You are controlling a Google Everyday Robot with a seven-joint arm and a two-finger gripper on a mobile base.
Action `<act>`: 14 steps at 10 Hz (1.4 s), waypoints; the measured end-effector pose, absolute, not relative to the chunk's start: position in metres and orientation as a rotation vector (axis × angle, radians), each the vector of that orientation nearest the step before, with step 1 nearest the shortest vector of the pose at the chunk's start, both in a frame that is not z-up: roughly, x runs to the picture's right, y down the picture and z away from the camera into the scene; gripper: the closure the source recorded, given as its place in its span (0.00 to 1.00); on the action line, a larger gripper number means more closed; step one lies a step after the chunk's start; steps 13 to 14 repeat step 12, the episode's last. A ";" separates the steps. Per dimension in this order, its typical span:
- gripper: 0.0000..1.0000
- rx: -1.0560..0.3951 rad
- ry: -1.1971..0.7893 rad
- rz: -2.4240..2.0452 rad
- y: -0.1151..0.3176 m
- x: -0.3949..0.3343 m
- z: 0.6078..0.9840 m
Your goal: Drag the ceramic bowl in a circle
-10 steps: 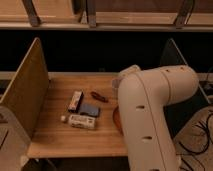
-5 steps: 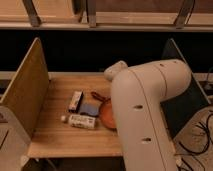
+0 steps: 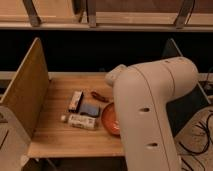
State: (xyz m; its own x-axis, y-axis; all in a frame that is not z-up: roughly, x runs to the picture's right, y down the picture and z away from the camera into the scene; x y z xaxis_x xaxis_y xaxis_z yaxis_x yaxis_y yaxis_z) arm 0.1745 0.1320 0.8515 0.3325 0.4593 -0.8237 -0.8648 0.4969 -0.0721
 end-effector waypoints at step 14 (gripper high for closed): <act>0.20 -0.540 0.718 1.043 0.115 0.150 0.888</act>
